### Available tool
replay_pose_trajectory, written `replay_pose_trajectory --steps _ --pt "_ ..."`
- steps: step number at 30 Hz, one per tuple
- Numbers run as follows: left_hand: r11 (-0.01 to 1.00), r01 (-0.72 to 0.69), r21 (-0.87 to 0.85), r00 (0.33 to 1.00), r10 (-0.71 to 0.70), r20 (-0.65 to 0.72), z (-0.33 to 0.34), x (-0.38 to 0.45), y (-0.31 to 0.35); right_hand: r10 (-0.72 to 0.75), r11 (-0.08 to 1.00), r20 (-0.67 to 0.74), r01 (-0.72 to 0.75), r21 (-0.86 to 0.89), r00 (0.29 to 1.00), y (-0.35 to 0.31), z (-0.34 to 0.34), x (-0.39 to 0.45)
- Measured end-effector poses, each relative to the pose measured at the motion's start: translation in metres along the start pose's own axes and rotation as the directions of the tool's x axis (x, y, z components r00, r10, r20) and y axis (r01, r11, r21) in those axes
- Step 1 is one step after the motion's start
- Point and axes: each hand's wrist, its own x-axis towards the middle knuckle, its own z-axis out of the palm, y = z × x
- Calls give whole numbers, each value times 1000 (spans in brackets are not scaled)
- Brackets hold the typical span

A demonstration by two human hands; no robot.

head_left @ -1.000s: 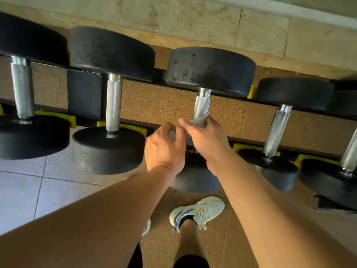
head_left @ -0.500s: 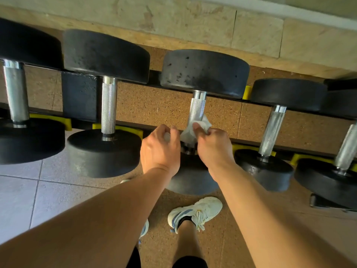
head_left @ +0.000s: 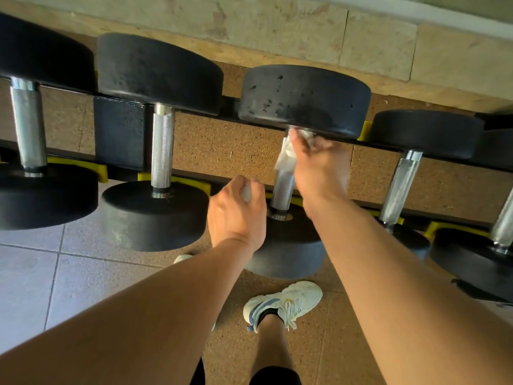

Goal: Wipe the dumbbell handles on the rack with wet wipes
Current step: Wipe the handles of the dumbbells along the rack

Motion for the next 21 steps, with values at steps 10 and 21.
replay_pose_trajectory --steps 10,21 --pt "999 8 -32 1000 -8 4 0 0 0 -44 973 124 71 -221 991 2 -9 1" --pt "1000 16 -16 1000 -16 25 -2 -2 3 -139 858 253 244 -452 957 4 -25 5"
